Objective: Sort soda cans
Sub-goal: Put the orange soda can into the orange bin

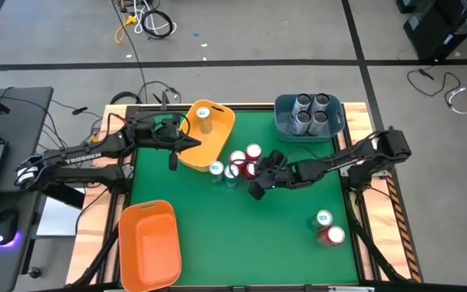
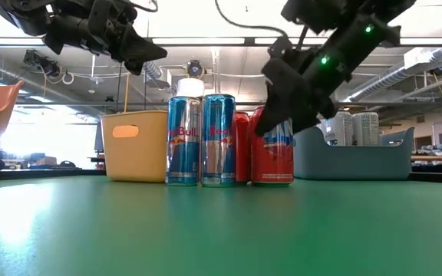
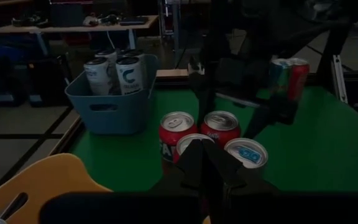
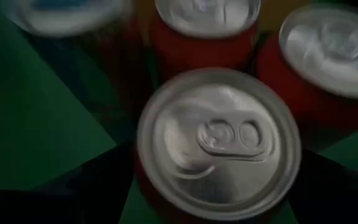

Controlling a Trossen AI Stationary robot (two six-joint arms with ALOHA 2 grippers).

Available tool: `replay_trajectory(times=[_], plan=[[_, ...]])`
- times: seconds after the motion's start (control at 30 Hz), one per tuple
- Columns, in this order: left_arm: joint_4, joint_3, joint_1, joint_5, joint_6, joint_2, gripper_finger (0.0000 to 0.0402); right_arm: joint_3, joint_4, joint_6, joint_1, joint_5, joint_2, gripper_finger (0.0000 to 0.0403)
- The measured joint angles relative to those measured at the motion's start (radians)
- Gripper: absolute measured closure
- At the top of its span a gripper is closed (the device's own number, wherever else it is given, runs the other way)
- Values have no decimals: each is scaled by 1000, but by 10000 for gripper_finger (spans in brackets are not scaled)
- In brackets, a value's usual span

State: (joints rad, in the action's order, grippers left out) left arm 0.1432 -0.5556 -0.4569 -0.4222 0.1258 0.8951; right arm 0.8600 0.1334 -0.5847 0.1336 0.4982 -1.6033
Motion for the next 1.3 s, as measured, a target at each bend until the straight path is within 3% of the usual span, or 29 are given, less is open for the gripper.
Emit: replay_trajectory(times=[0.2,0.53,0.73,0.9,1.03,1.3], plan=[[-3,-2,17,6,-25,0,396,0,-13,10,14,-22,-13,121],[-137,-124,83,6,-13,0,396,64,-27,20,157,-105,10,120],[-300,-212,178,13,-17,0,396,114,-129,-33,230,-76,-44,120],[-406,-235,345,187,14,0,399,220,-166,86,223,-82,-182,120],[-422,-237,486,342,-22,0,400,349,-164,198,195,-178,-291,120],[-431,-237,718,510,-129,0,400,588,-111,359,130,-286,-475,120]])
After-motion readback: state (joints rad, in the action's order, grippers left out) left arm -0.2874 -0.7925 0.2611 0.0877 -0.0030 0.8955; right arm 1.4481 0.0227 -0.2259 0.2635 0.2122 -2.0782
